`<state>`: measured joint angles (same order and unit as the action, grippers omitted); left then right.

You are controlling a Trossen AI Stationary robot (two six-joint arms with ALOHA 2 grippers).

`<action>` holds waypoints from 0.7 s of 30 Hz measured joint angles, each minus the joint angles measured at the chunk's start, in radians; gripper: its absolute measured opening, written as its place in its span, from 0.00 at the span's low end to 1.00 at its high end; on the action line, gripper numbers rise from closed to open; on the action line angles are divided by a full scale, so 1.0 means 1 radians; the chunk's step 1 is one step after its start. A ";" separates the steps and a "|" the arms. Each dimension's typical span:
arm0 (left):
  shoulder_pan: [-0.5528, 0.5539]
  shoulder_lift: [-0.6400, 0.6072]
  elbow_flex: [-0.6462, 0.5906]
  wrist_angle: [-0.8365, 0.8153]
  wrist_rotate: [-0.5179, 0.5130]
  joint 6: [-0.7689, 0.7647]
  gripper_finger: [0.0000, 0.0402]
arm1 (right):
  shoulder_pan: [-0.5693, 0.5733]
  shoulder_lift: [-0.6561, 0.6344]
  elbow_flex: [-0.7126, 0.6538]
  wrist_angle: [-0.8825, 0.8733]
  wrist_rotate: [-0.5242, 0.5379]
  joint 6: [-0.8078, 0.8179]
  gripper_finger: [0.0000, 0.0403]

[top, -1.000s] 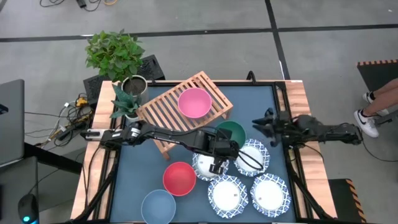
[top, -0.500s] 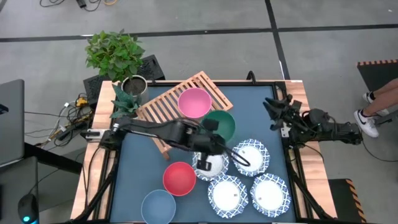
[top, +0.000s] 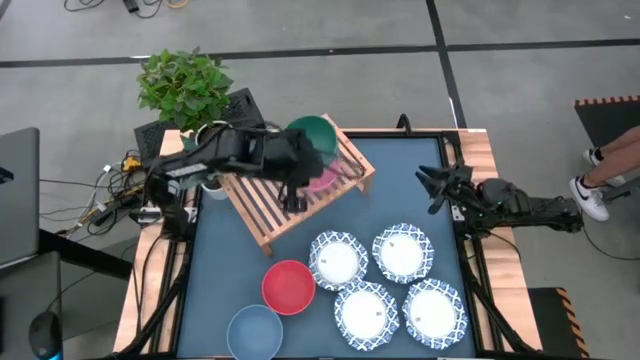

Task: Place and stack bowls onto a shelf
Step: Stack the green bowl on top of the pink bowl on the shelf

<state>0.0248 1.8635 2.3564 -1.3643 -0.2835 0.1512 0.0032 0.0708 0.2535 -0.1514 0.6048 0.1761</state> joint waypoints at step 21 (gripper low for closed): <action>0.048 0.017 -0.056 -0.045 0.070 0.041 0.00 | 0.000 0.000 0.002 -0.032 -0.001 0.000 0.36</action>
<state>0.0731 1.8809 2.3009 -1.4097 -0.2138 0.1925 0.0036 0.0708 0.2550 -0.1833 0.6041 0.1761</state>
